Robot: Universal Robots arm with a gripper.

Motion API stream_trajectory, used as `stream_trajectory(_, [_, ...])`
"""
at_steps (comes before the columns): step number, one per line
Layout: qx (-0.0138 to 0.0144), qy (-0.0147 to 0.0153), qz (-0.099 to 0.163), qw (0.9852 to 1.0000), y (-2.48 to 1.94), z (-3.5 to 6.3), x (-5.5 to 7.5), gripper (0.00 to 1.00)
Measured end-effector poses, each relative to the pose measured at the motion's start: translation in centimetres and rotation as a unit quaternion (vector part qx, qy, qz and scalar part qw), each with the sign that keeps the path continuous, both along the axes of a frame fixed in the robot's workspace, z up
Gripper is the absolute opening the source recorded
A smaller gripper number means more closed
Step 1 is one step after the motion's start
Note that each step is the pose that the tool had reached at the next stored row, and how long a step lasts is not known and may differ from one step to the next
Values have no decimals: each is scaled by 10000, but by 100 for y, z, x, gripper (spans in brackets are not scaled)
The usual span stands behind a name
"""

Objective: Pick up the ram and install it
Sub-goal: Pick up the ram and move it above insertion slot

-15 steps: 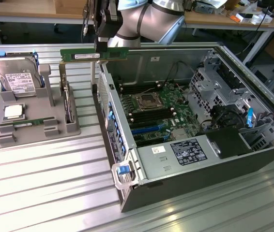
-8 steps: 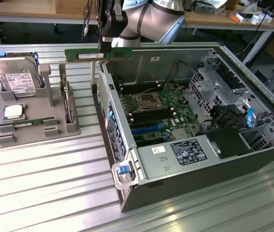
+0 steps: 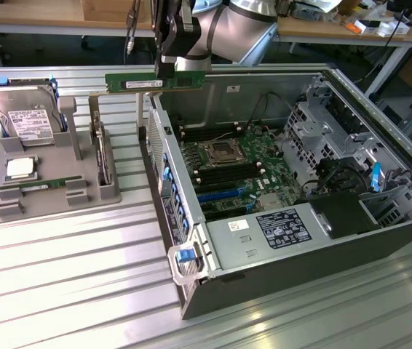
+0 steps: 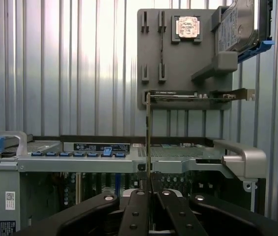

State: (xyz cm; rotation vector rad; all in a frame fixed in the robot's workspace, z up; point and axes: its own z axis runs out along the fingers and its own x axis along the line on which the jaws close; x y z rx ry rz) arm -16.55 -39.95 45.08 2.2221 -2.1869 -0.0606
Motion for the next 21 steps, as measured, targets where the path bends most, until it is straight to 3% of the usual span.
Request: stream_trajectory(21, [-5,0,0,10000,0,-3,233,12])
